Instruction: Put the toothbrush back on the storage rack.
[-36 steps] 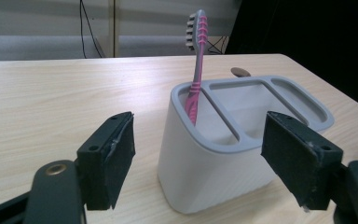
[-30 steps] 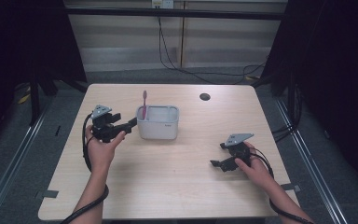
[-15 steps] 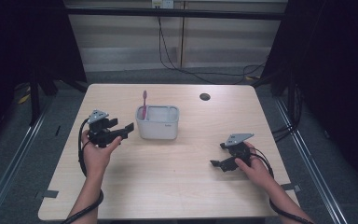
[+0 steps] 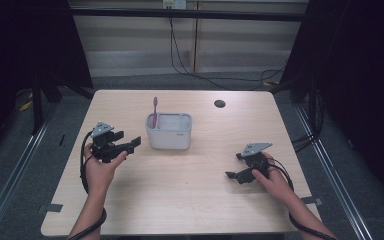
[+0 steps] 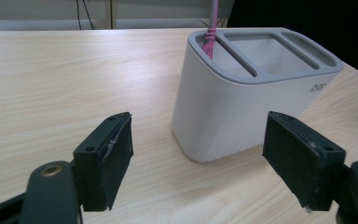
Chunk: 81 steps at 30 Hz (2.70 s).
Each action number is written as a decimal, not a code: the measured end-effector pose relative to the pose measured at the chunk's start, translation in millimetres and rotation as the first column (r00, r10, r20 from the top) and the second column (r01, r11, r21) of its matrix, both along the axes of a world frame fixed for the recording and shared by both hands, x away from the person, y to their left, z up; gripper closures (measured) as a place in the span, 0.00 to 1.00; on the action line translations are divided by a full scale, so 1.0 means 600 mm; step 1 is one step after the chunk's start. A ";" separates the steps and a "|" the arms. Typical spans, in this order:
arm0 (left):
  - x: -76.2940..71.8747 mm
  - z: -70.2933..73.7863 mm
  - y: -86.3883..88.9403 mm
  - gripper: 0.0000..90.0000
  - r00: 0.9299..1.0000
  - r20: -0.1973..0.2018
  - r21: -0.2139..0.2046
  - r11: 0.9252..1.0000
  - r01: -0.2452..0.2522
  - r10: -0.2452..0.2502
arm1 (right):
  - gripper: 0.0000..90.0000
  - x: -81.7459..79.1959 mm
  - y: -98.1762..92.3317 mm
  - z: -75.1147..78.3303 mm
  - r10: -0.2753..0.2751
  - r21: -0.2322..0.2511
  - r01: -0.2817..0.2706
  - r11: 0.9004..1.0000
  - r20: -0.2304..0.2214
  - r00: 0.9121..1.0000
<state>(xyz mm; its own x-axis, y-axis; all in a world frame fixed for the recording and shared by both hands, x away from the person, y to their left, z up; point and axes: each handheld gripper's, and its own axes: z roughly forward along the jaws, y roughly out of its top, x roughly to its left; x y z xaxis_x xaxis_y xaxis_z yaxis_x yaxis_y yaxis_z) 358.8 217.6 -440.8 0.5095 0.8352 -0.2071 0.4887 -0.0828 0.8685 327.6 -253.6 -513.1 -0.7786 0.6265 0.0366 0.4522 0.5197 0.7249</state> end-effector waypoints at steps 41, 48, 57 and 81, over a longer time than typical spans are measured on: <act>-0.040 -0.064 0.043 0.27 0.995 -0.094 0.117 0.992 0.041 -0.030 | 0.14 0.000 0.000 0.000 0.000 -0.001 0.000 1.000 0.000 1.000; -0.045 -0.076 0.051 0.27 0.992 -0.123 0.144 0.989 0.035 -0.017 | 0.14 0.000 0.000 0.000 0.000 -0.001 0.000 1.000 0.001 1.000; -0.048 -0.092 0.053 0.27 0.989 -0.151 0.198 0.979 0.037 -0.007 | 0.14 0.000 0.000 0.000 0.000 -0.001 0.000 1.000 0.000 1.000; -0.050 -0.108 0.058 0.24 0.984 -0.176 0.243 0.969 0.039 0.004 | 0.14 0.000 0.000 0.000 0.001 -0.001 -0.001 1.000 0.001 1.000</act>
